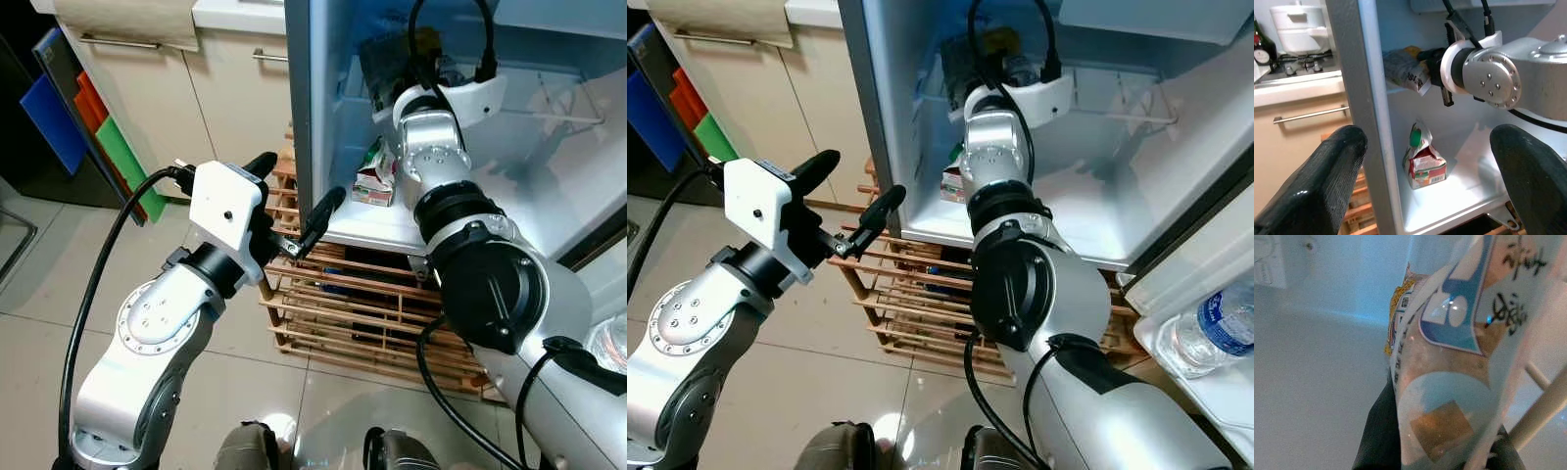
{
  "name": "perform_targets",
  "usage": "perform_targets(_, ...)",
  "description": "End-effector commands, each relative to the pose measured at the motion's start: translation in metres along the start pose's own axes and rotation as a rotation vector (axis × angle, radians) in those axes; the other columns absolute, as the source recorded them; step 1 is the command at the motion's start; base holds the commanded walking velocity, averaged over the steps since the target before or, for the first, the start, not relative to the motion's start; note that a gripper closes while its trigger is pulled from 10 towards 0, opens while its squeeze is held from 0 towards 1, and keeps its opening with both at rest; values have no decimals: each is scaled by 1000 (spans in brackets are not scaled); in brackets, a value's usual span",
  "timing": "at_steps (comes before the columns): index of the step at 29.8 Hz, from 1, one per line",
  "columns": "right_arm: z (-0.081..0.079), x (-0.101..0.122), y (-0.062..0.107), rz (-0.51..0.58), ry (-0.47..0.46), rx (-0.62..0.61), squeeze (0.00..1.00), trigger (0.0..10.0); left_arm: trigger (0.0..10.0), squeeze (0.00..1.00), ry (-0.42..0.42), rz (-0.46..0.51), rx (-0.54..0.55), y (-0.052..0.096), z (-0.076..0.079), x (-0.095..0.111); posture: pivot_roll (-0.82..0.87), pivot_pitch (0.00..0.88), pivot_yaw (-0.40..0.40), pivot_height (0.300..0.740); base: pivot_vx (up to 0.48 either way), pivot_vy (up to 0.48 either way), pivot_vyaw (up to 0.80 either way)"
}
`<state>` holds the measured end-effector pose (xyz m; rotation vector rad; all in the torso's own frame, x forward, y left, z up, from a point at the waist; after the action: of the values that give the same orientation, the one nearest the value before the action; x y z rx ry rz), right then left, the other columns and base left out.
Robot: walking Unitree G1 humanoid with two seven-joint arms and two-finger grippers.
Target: Restocking fridge
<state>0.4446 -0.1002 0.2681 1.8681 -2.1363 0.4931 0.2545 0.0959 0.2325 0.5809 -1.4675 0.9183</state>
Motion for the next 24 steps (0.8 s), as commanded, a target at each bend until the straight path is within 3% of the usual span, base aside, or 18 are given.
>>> perform_targets(1,-1,-2,0,-11,-33,-28,0,0,10000,0,-3,9,-14,2,5,4,174,231,34,740,0,0,0)
perform_targets(9,-7,5,-2,10,-128,-68,0,0,10000,0,3,-2,-20,2,8,2,192,222,30,740,0,0,0)
perform_targets(12,-11,4,-2,1,-115,-60,0,0,10000,0,2,-3,-19,1,8,2,196,219,29,740,0,0,0)
perform_targets(13,-11,2,-2,-10,-88,-65,0,3686,10000,0,1,-3,-18,1,7,2,196,219,28,740,0,0,0)
perform_targets(14,-11,1,-2,-18,-71,-69,0,3686,10000,0,1,-4,-17,1,7,2,197,220,26,740,0,0,0)
perform_targets(15,-10,0,-2,-22,-44,-71,1000,10000,10000,0,-1,-3,-15,1,7,2,197,219,25,740,0,0,0)
perform_targets(20,-6,0,-1,-18,-22,-86,1000,10000,10000,0,-5,-1,-12,1,7,3,194,220,21,740,0,0,0)
perform_targets(24,-22,1,-2,2,64,-46,1000,10000,10000,0,-5,-4,-11,1,7,2,182,219,17,740,0,0,0)
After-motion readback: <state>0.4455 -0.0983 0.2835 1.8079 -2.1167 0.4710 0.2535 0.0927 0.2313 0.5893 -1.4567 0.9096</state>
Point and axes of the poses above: a point about 5 cm out from each wrist's last joint towards the gripper, its own y axis pointing back from the gripper into the wrist, its own x axis along the axis of the wrist's last joint, z = x × y, the point moved 2 cm from there along -y, pointing out of the wrist towards the gripper, and after that the axes turned 13 degrees about y, right-handed, at the moved point
